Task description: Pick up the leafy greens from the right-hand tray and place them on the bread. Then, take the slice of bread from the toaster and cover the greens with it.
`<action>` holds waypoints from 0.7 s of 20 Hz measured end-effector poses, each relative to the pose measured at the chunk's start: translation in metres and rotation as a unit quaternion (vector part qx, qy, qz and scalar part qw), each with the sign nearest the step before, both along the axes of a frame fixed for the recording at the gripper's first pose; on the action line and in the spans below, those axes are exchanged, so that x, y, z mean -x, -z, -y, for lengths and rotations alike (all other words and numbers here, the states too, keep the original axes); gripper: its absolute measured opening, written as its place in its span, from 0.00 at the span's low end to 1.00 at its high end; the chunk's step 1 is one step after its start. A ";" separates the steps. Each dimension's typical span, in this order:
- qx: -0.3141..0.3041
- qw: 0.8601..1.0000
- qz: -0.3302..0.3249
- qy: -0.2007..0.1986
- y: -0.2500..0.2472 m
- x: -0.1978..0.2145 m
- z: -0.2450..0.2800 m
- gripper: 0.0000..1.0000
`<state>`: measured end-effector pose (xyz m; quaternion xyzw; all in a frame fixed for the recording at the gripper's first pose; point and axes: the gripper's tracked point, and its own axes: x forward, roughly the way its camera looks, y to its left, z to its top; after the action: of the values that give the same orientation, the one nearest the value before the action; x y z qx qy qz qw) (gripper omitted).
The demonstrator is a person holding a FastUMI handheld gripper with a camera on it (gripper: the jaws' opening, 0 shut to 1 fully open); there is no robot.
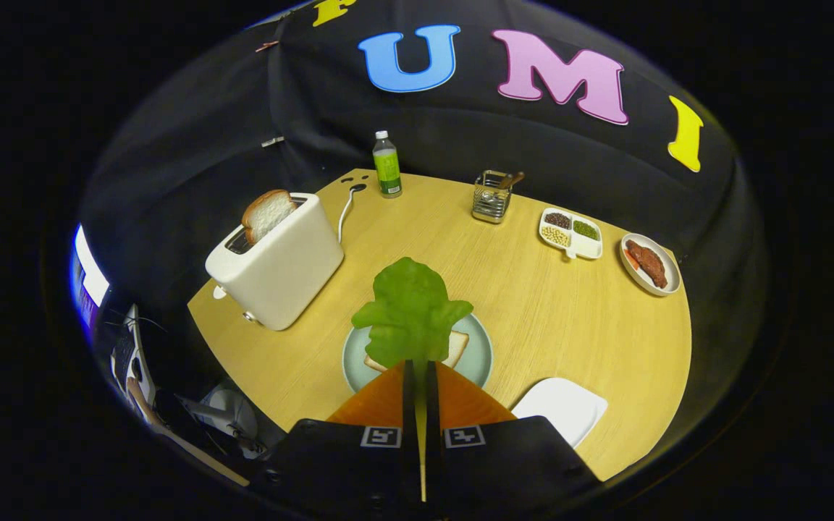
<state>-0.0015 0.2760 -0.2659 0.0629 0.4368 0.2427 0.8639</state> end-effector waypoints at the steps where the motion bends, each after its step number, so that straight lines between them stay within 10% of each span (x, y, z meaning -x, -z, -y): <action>1: 0.004 1.000 0.000 -0.003 0.003 -0.003 -0.006 0.07; 6: 0.025 1.000 -0.014 0.009 0.029 -0.020 -0.020 0.10; 10: 0.017 0.999 0.007 0.036 0.026 -0.034 -0.028 0.73; 14: 0.023 0.996 0.068 0.048 -0.005 -0.041 -0.012 0.83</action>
<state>0.0396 0.2875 -0.2613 0.0471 0.3790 0.1943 0.9036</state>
